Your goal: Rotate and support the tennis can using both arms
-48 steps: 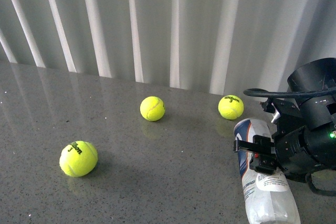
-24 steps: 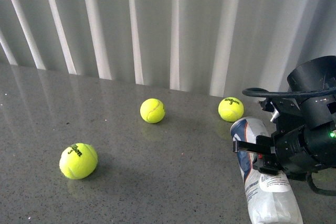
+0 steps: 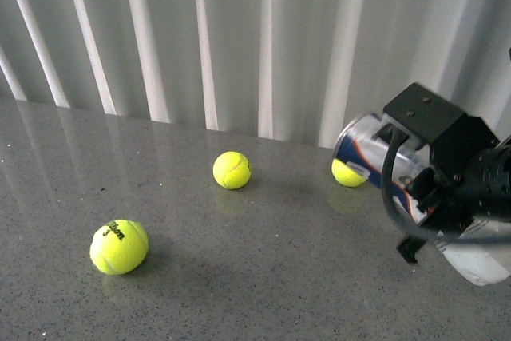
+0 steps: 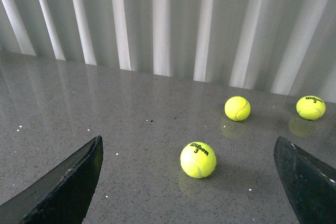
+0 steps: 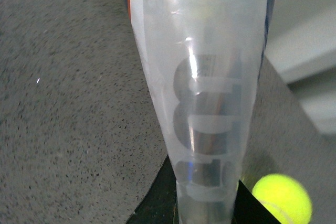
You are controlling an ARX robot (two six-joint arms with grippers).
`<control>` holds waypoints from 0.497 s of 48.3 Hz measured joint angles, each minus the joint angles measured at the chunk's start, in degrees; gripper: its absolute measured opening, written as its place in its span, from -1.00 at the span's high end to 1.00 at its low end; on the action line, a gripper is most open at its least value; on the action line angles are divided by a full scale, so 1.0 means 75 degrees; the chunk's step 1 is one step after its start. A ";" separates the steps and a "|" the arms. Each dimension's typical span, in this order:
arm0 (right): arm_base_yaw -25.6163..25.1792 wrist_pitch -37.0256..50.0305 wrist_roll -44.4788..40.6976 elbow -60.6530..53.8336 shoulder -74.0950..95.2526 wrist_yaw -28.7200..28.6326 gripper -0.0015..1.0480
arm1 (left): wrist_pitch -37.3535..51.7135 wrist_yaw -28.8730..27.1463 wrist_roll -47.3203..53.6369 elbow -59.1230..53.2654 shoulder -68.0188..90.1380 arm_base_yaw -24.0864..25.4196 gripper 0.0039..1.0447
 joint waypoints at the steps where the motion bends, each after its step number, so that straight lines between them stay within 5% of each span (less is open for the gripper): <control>1: 0.0050 0.0169 -0.0525 -0.0134 0.0003 -0.0055 0.88 | 0.0000 0.0000 0.0000 0.0000 0.0000 0.0000 -0.88; 12: 0.0504 0.1784 -0.4610 -0.1122 0.0595 -0.0705 0.89 | 0.0000 0.0000 0.0000 0.0000 0.0000 0.0000 -0.88; 24: 0.0562 0.2541 -0.5604 -0.1192 0.1419 -0.0842 0.89 | 0.0000 0.0000 0.0000 0.0000 0.0000 0.0000 -0.88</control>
